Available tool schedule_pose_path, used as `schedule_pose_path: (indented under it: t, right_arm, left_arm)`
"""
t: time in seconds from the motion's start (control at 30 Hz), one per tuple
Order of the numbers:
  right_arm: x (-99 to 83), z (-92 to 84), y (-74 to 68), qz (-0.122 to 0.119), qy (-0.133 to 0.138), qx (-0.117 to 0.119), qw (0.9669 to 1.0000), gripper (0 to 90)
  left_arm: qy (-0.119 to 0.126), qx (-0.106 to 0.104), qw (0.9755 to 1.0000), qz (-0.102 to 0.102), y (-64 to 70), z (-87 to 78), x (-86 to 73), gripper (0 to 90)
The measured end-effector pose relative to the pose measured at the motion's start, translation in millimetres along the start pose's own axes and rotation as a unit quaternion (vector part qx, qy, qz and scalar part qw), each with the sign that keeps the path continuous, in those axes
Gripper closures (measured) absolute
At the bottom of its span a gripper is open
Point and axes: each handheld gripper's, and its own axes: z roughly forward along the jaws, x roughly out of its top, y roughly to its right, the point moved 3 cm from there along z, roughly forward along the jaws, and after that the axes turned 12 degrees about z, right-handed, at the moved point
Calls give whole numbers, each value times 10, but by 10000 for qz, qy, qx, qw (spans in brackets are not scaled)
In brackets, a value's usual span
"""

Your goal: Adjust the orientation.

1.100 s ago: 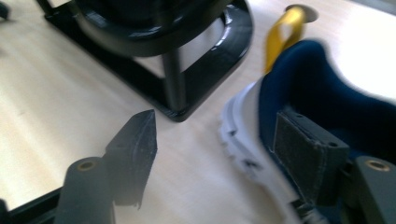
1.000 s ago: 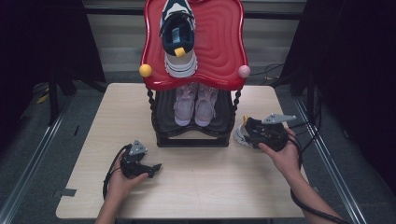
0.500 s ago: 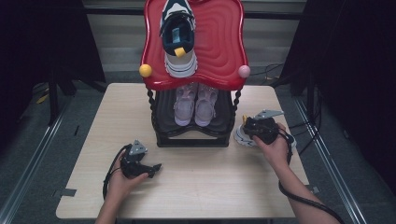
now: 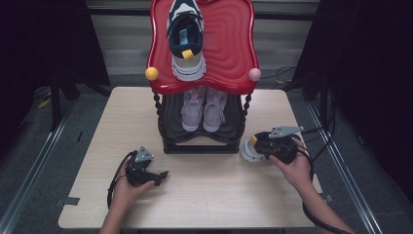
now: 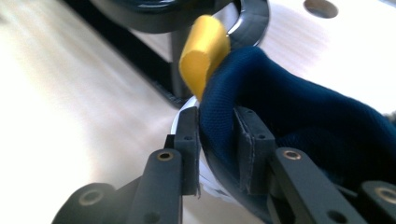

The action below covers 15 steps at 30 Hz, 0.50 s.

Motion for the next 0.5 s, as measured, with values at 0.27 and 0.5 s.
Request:
schedule_pose_path:
  t: [0.27,0.5]
  right_arm:
    - [-34,-99,-80,12,-41,-58,10000,651]
    - [73,0,-13,348,-165,-59,9992,521]
  left_arm:
    - [-15,13,10000,-7,2,-2,0,100]
    - [-22,17,10000,-12,4,-3,-1,98]
